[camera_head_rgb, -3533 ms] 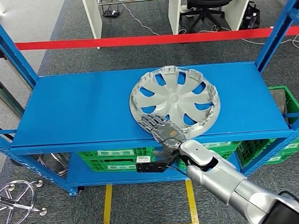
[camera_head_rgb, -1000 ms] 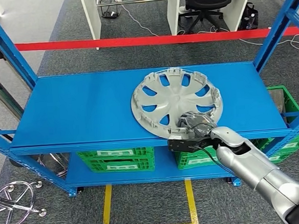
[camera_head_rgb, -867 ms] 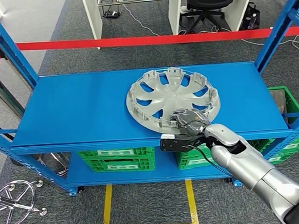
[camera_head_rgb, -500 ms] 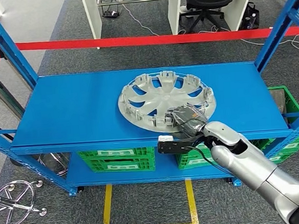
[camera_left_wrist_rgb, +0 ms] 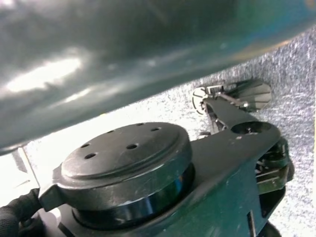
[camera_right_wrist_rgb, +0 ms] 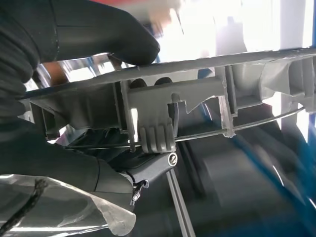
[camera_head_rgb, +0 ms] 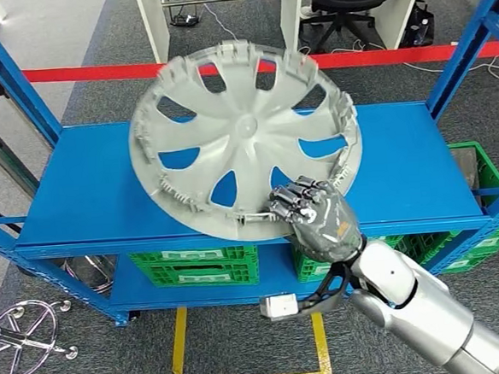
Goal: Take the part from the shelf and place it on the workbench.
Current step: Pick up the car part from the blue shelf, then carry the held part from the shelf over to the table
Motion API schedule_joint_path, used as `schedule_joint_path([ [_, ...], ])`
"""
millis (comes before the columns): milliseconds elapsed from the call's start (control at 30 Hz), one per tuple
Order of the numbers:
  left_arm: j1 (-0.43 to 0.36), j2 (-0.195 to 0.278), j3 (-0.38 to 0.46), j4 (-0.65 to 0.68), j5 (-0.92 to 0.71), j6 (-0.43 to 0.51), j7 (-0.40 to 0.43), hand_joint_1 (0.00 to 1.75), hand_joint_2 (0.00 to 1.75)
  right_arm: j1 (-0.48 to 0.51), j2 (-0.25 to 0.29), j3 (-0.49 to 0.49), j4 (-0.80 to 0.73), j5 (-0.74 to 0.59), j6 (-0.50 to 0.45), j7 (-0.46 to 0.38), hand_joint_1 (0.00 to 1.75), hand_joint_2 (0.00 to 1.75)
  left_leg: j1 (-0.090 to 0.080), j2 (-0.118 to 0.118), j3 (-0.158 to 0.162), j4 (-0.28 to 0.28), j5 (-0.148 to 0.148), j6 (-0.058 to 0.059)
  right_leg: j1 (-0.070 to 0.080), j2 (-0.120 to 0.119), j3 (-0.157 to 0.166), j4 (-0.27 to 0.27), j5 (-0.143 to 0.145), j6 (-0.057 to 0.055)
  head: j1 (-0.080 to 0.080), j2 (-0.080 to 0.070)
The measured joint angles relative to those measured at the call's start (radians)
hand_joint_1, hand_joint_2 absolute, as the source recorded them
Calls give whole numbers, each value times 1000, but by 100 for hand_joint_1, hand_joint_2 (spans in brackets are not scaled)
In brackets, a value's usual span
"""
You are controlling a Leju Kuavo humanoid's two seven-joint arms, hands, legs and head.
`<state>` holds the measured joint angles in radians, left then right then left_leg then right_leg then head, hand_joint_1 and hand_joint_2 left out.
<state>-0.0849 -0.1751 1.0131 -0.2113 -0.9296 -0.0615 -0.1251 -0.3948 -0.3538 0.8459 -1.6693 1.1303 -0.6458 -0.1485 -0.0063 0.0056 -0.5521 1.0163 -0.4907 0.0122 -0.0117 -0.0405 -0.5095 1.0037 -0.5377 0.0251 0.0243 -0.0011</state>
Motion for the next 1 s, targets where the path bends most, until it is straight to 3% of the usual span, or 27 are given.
schedule_joint_path([
  [100,-7,-1,0,0,-3,19,2,0,0,73,46,-62,-95,79,-41,-106,175,175,0,0,0,-1,0,0,0,0,0,0,-1,0,0,0],
  [200,-12,-3,0,0,-5,29,7,0,0,128,90,-121,-156,79,-42,-206,175,175,0,0,0,-1,0,-1,0,-1,0,0,-1,0,0,0],
  [333,-14,-5,0,0,-16,44,14,0,175,202,174,-227,-212,29,-42,-433,175,175,1,0,0,-1,0,0,0,0,1,0,0,0,0,0],
  [400,-15,-5,0,0,-21,49,15,0,175,232,217,-276,-239,9,-42,-514,175,175,0,0,0,-1,0,0,0,0,1,0,0,0,0,0],
  [467,-15,-5,0,0,-24,54,16,0,175,247,246,-305,-263,6,-42,-540,175,175,0,0,1,-1,0,0,0,0,1,0,0,0,0,0],
  [700,-19,-5,-5,0,-45,74,20,0,175,282,303,-347,-300,38,-42,-545,175,175,0,0,1,-1,0,0,0,0,1,0,0,0,0,0],
  [1000,-30,-8,-8,0,-31,73,-38,0,175,307,317,-363,-309,55,-42,-546,175,175,0,0,1,0,0,0,0,0,1,0,0,0,0,0],
])
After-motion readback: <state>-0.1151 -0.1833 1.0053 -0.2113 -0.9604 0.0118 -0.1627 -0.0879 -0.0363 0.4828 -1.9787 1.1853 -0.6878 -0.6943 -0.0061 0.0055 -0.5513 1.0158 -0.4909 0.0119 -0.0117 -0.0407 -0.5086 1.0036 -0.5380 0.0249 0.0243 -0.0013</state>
